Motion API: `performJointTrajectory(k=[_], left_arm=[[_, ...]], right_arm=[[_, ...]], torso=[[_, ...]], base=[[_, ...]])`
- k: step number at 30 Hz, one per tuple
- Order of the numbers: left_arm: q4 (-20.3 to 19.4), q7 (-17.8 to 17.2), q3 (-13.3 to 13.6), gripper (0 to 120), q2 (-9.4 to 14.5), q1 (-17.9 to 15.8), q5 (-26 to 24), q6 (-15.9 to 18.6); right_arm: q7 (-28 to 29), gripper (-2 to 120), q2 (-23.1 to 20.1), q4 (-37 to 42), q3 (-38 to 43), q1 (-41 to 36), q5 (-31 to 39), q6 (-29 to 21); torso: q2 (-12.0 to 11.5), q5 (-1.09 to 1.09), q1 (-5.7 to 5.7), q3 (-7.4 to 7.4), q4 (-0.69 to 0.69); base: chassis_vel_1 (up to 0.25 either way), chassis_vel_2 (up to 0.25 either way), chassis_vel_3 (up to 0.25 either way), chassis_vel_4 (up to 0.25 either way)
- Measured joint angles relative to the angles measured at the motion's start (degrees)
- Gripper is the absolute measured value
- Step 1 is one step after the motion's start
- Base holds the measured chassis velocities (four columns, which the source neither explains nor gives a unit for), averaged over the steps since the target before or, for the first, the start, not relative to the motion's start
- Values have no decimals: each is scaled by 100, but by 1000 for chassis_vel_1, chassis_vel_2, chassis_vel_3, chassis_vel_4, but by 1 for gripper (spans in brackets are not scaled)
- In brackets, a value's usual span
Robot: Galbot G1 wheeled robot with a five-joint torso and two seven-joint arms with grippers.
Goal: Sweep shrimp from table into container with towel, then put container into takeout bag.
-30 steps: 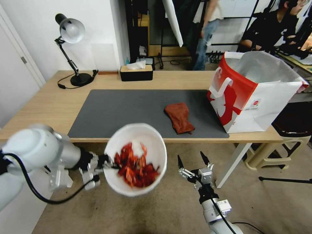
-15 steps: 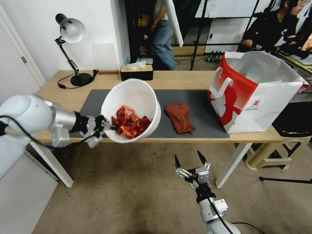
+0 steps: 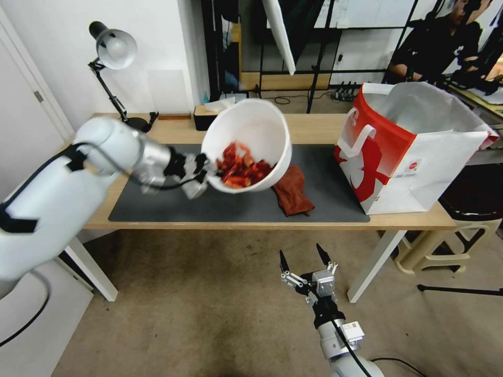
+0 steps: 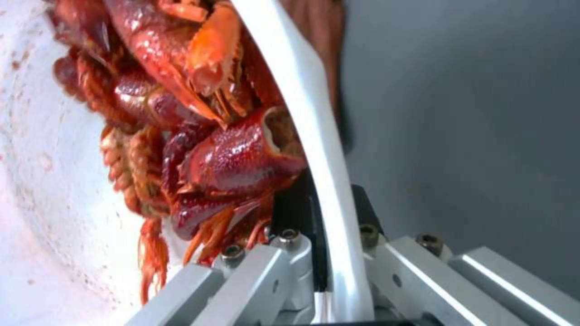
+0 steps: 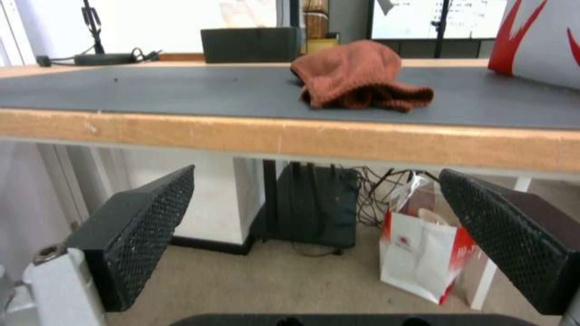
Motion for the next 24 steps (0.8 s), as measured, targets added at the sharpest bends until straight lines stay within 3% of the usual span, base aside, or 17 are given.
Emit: performJointTrajectory(k=[1, 2, 5, 6, 9, 10, 13, 14, 16, 17, 24], left_arm=[[215, -3, 70, 0, -196, -178, 89, -51], [215, -3, 70, 0, -196, -178, 89, -51], [615, -63, 256, 0, -675, -592, 412, -112], [615, -63, 256, 0, -675, -592, 412, -112], [976, -99, 432, 0, -1085, -878, 543, -115], [976, -99, 432, 0, -1085, -878, 543, -115], [1445, -125, 488, 0, -1542, -1107, 686, -146], [1445, -125, 488, 0, -1542, -1107, 686, -146], [1851, -157, 492, 0, -1910, -1311, 877, -194], [1851, -157, 492, 0, -1910, -1311, 877, -194], [2653, -300, 493, 0, -2557, -1842, 1269, -263]], right_arm=[[-3, 100, 29, -8, -4, -18, -33, 12], [-3, 100, 29, -8, -4, -18, -33, 12], [-6, 100, 93, -16, -18, -39, -95, 32], [-6, 100, 93, -16, -18, -39, -95, 32], [-10, 100, 99, -46, -4, -62, -105, 65], [-10, 100, 99, -46, -4, -62, -105, 65], [-17, 100, 116, -80, 8, -92, -113, 94], [-17, 100, 116, -80, 8, -92, -113, 94], [-21, 100, 145, -108, 11, -83, -121, 102], [-21, 100, 145, -108, 11, -83, -121, 102], [-21, 100, 242, -120, 8, -97, -206, 105]], torso=[[0, 1, 0, 0, -1], [0, 1, 0, 0, -1], [0, 1, 0, 0, -2], [0, 1, 0, 0, -2], [0, 0, -1, -1, 1], [0, 0, -1, -1, 1], [0, 1, -1, 0, 0], [0, 1, -1, 0, 0], [0, 1, -1, -1, -2], [0, 1, -1, -1, -2], [1, 0, -1, -1, 1]], base=[[0, 0, 0, 0], [0, 0, 0, 0], [0, 0, 0, 0], [0, 0, 0, 0], [0, 0, 0, 0], [0, 0, 0, 0], [0, 0, 0, 0], [0, 0, 0, 0], [0, 0, 0, 0], [0, 0, 0, 0], [0, 0, 0, 0]])
